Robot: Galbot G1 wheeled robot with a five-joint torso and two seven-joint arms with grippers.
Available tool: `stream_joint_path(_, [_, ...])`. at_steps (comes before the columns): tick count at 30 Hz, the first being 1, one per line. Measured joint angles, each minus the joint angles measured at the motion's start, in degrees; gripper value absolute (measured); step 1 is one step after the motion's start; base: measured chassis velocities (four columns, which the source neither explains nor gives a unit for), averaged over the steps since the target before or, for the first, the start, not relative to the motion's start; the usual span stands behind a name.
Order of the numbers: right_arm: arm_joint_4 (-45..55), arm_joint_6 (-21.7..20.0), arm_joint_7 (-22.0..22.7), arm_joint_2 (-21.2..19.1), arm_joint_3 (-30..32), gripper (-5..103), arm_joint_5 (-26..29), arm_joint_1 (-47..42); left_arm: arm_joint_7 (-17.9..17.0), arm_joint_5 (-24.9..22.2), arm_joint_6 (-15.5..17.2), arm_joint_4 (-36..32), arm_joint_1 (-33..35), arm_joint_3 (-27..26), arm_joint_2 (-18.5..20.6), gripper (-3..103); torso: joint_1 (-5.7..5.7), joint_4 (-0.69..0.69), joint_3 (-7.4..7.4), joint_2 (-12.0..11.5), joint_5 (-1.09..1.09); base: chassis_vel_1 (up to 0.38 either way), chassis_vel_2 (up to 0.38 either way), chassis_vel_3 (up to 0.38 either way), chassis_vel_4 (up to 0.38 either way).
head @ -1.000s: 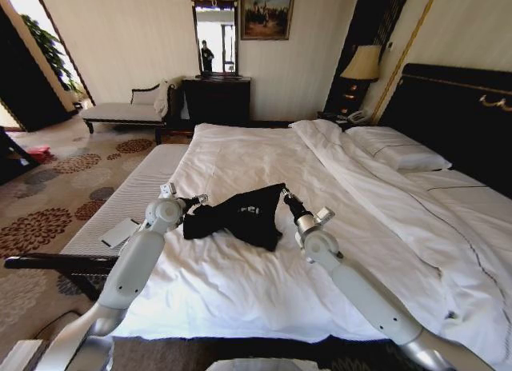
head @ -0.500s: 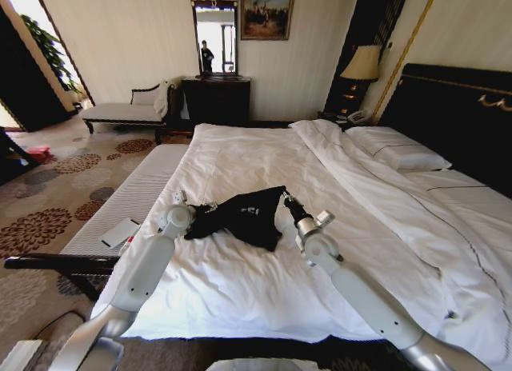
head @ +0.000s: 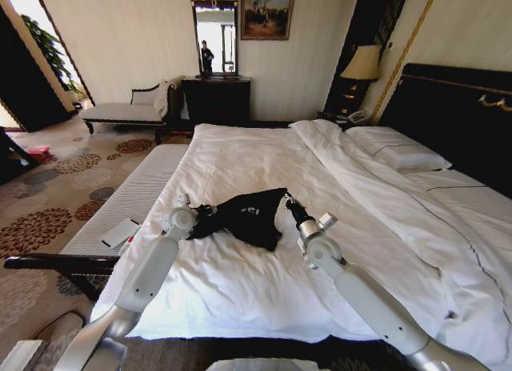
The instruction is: Fold the clothes on the bed.
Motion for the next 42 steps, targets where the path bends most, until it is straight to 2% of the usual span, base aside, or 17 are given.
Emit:
stream_joint_path(1, [0.0, 0.0, 0.0, 0.0, 0.1, 0, 0.0, -0.1, 0.0, 0.0, 0.0, 0.0, 0.0, 0.0, 0.0, 48, 0.00, 0.00, 0.00, 0.0, 0.00, 0.000, 0.000, 0.000, 0.000])
stream_joint_path(2, [0.0, 0.0, 0.0, 0.0, 0.2, 0, -0.1, -0.2, 0.1, 0.0, 0.0, 0.1, 0.0, 0.0, -0.1, 48, 0.00, 0.00, 0.00, 0.0, 0.00, 0.000, 0.000, 0.000, 0.000])
stream_joint_path(4, [0.1, 0.0, 0.0, -0.1, 0.4, 0, -0.3, -0.5, 0.3, 0.0, 0.0, 0.1, -0.1, -0.2, -0.1, 37, 0.00, 0.00, 0.00, 0.0, 0.00, 0.000, 0.000, 0.000, 0.000])
stream_joint_path(5, [0.1, 0.0, 0.0, -0.1, 0.4, 0, -0.3, -0.5, 0.3, 0.0, 0.0, 0.1, -0.1, -0.2, -0.1, 37, 0.00, 0.00, 0.00, 0.0, 0.00, 0.000, 0.000, 0.000, 0.000])
stream_joint_path(8, [0.1, 0.0, -0.1, -0.1, 0.4, 0, -0.7, -0.8, 0.3, -0.4, 0.0, -0.3, 0.0, -0.5, 0.2, 20, 0.00, 0.00, 0.00, 0.0, 0.00, 0.000, 0.000, 0.000, 0.000])
stream_joint_path(10, [0.1, 0.0, -0.2, 0.0, 0.5, 0, -0.8, -0.8, 0.3, -0.5, 0.0, -0.4, 0.0, -0.6, 0.3, 20, 0.00, -0.01, 0.00, 0.0, 0.00, 0.000, 0.000, 0.000, 0.000])
stream_joint_path(13, [-0.1, 0.1, -0.3, 0.1, 0.5, 0, -1.3, -0.9, 0.3, -0.9, 0.0, -0.7, 0.2, -0.7, 0.8, 4, 0.00, 0.00, 0.00, 0.0, 0.00, 0.000, 0.000, 0.000, 0.000])
stream_joint_path(20, [-0.4, 0.1, -0.3, 0.3, 0.2, 0, -1.7, -0.9, 0.3, -1.3, 0.0, -1.0, 0.8, -1.1, 1.0, -1, 0.00, 0.00, 0.00, 0.0, 0.00, 0.000, 0.000, 0.000, 0.000])
stream_joint_path(22, [-0.5, 0.1, -0.3, 0.3, 0.2, 0, -1.8, -0.9, 0.3, -1.4, 0.0, -1.1, 0.9, -1.1, 0.9, -1, 0.00, 0.00, 0.00, 0.0, 0.00, 0.000, 0.000, 0.000, 0.000])
stream_joint_path(25, [-0.6, 0.2, -0.3, 0.4, 0.1, 0, -1.9, -0.9, 0.3, -1.7, 0.0, -1.1, 0.9, -1.1, 0.5, 16, 0.00, 0.00, 0.00, 0.0, 0.00, 0.000, 0.000, 0.000, 0.000])
stream_joint_path(28, [-0.6, 0.2, -0.3, 0.4, 0.1, 0, -1.9, -0.9, 0.3, -2.0, 0.0, -1.1, 0.9, -1.2, 0.5, 21, 0.00, 0.00, 0.00, 0.0, 0.00, 0.000, 0.000, 0.000, 0.000])
stream_joint_path(31, [-0.8, 0.2, -0.4, 0.4, 0.1, 0, -2.1, -0.9, 0.2, -2.5, 0.0, -1.5, 0.9, -1.3, 0.5, 35, 0.00, 0.00, 0.00, 0.0, 0.00, 0.000, 0.000, 0.000, 0.000])
stream_joint_path(42, [-1.3, 0.2, -0.5, 0.6, 0.2, 0, -2.4, -0.8, 0.0, -3.8, 0.0, -3.9, 1.3, -2.7, 1.0, 36, 0.00, 0.00, 0.00, 0.0, 0.00, 0.000, 0.000, 0.000, 0.000])
